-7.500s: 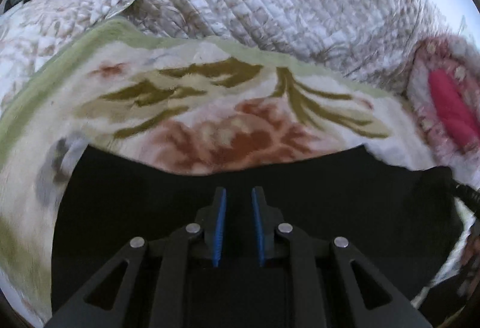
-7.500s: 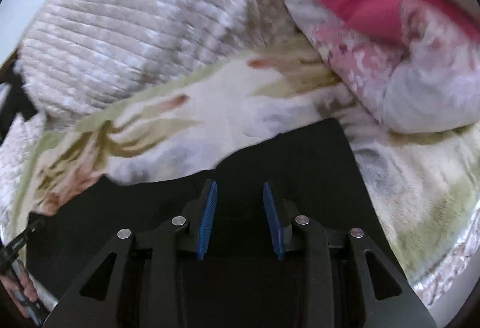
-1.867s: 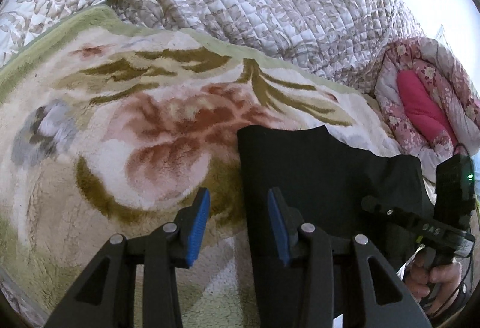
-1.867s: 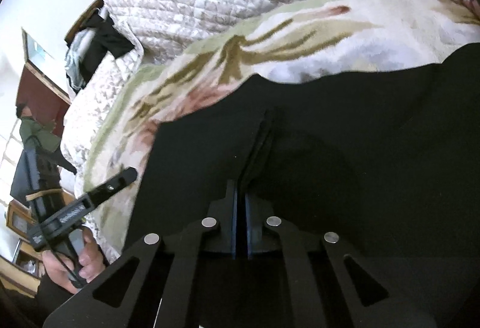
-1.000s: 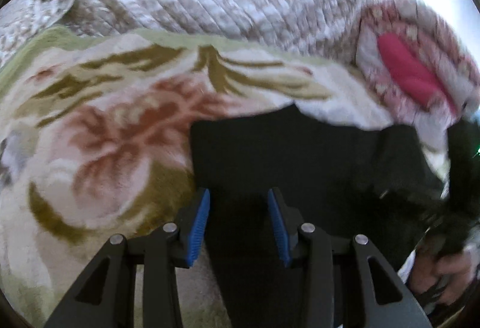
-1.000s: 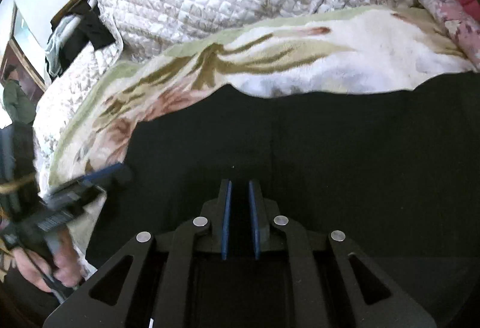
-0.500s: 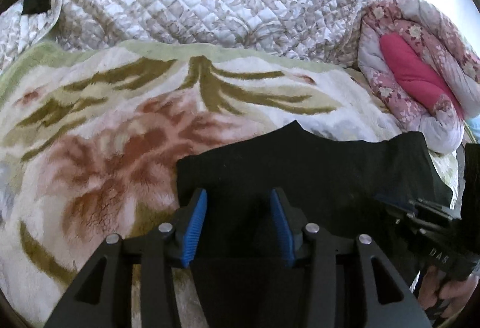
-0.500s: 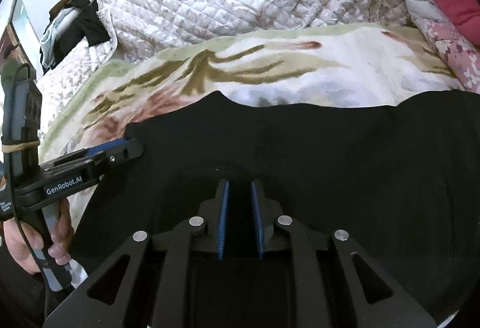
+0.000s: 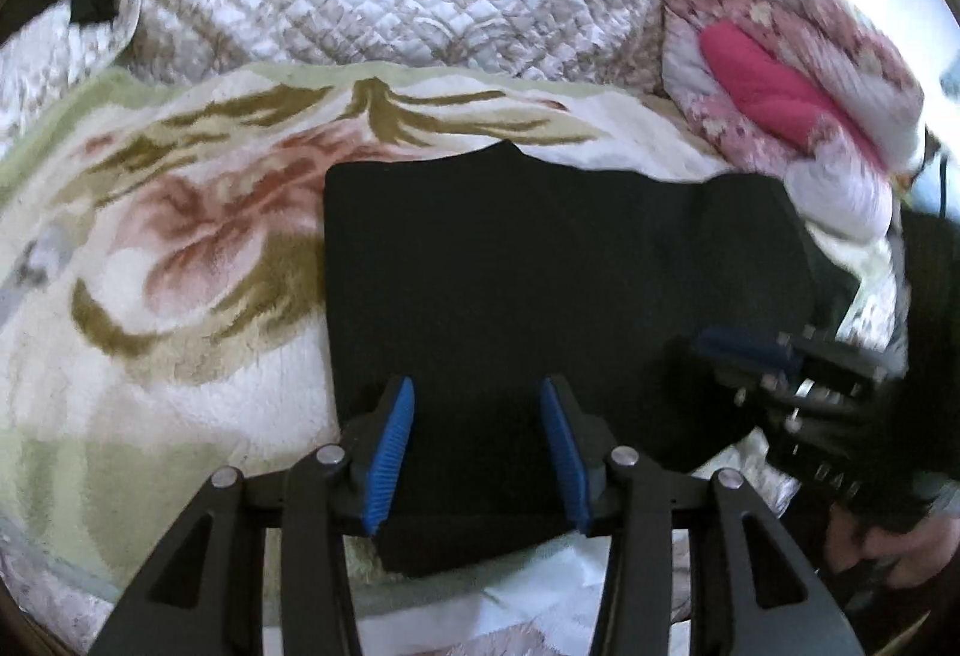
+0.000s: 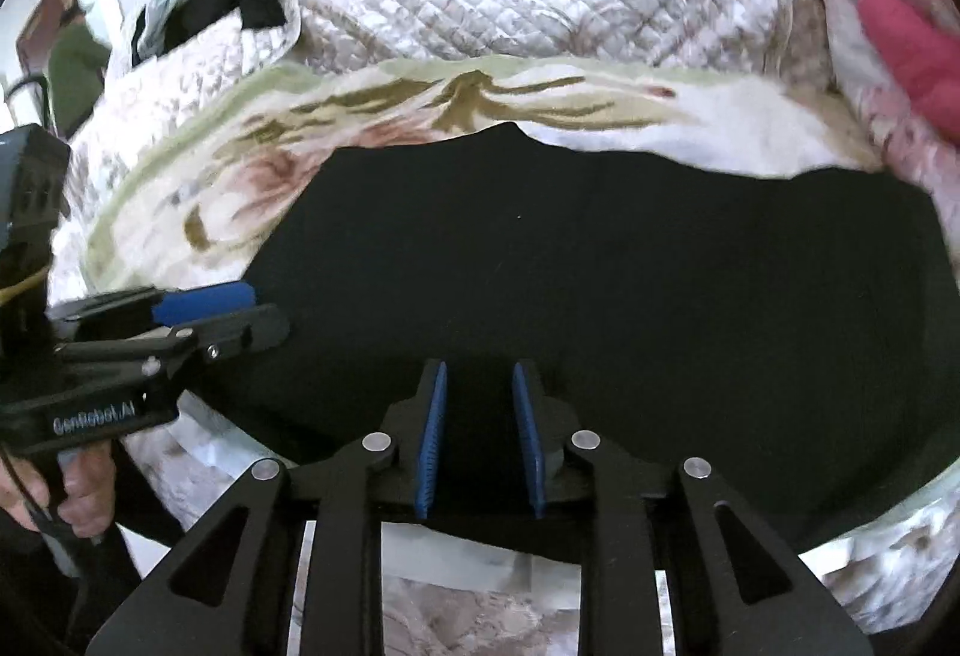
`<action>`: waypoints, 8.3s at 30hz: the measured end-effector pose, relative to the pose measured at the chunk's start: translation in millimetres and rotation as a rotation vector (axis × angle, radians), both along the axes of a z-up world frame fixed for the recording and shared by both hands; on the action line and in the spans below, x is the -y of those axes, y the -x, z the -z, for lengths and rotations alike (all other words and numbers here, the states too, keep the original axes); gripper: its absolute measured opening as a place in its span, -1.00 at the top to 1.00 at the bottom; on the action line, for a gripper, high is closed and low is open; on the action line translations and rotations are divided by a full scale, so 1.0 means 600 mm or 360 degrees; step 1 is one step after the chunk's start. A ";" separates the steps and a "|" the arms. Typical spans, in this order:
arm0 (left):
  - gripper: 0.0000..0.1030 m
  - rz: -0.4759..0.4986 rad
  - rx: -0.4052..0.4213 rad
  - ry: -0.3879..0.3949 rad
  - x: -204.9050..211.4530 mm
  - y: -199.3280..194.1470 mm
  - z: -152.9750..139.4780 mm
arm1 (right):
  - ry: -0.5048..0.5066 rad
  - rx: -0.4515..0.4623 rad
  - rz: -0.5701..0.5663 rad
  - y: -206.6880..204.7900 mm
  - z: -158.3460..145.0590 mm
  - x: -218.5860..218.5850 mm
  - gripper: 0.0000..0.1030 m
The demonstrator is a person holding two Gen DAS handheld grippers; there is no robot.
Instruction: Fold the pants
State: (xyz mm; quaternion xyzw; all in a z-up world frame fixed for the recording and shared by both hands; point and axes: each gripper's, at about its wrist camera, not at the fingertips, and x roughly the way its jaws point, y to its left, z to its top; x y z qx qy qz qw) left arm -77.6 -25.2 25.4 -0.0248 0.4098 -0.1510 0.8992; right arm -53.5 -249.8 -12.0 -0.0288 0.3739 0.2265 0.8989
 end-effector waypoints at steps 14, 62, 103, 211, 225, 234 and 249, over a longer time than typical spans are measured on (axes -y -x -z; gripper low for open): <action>0.09 0.0031 0.0003 0.0014 0.011 0.018 0.000 | -0.0033 -0.0033 0.0077 0.007 0.002 0.026 0.55; 0.09 -0.0056 -0.0005 -0.0020 0.023 0.000 -0.020 | -0.0413 -0.0075 0.0599 -0.018 -0.023 0.190 0.30; 0.04 -0.0087 -0.0024 -0.0053 0.020 -0.002 -0.004 | -0.0829 -0.0079 0.1282 -0.008 -0.012 0.401 -0.36; 0.03 -0.0242 0.0094 0.0199 -0.056 -0.095 -0.116 | -0.0243 -0.0048 -0.0006 -0.118 -0.094 0.015 0.68; -0.02 -0.0226 0.0043 0.0103 -0.020 -0.169 -0.010 | -0.0359 -0.0310 0.0164 -0.264 -0.005 0.061 0.94; -0.03 -0.0227 0.0093 0.0090 -0.020 -0.169 -0.008 | -0.0384 -0.0269 0.0165 -0.258 -0.005 0.061 0.88; -0.09 -0.0236 0.0153 -0.0046 -0.006 -0.085 -0.054 | -0.0225 0.0002 0.0125 -0.109 -0.061 0.063 0.09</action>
